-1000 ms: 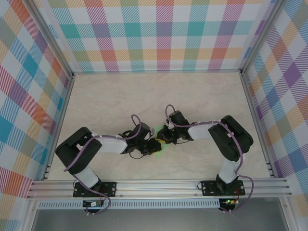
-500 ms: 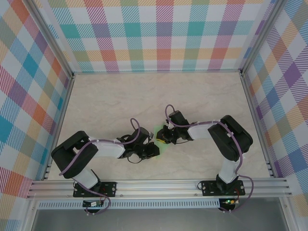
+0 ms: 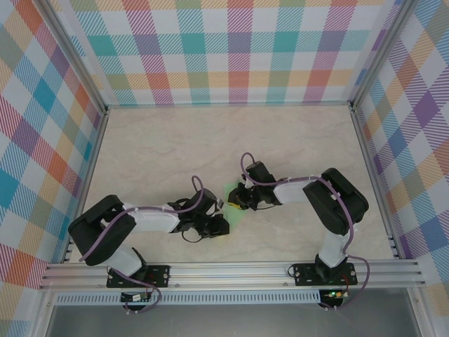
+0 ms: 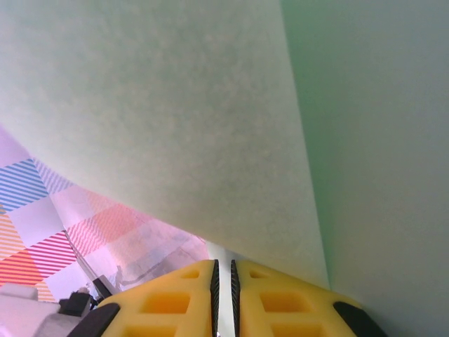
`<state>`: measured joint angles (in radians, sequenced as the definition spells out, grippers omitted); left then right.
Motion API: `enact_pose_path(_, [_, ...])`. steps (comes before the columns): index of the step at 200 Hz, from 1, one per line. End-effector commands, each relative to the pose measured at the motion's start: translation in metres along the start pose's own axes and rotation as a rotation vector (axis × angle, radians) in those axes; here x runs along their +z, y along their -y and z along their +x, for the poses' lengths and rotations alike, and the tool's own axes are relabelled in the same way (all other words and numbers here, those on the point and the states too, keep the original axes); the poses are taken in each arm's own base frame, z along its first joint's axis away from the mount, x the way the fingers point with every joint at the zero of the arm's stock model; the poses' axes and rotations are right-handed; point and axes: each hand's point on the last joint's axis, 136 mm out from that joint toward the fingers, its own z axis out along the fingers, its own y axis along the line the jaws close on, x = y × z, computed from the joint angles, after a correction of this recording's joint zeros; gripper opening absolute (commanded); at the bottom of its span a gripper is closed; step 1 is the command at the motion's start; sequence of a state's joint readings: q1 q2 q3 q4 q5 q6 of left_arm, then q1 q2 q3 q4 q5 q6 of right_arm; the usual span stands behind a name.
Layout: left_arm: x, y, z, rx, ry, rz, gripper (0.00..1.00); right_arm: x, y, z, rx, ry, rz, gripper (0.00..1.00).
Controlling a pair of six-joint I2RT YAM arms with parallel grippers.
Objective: Fold a paper plane with a square sheet of paper (pick it up from the middle)
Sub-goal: Fourth fold the wing at the center of the table.
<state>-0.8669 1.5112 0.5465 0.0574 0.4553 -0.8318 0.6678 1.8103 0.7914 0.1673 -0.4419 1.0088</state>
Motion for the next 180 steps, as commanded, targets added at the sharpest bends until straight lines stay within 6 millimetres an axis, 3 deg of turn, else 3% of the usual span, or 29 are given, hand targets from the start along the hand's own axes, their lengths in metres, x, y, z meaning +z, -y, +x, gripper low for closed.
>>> enact_pose_path(1, [-0.013, -0.011, 0.026, 0.02, -0.07, -0.055, 0.15, 0.01, 0.091, 0.027, 0.124, -0.048, 0.287, 0.16])
enact_pose_path(51, [-0.045, 0.021, -0.014, -0.002, 0.149, 0.008, 0.16, 0.009, 0.088, 0.026, 0.122, -0.048, 0.28, 0.16])
enact_pose_path(101, [-0.041, 0.055, -0.053, -0.017, 0.263, 0.107, 0.17, 0.009, 0.084, 0.025, 0.118, -0.047, 0.272, 0.16])
enact_pose_path(180, [-0.012, 0.042, -0.074, -0.045, 0.288, 0.05, 0.16, 0.009, 0.081, 0.025, 0.121, -0.051, 0.261, 0.16])
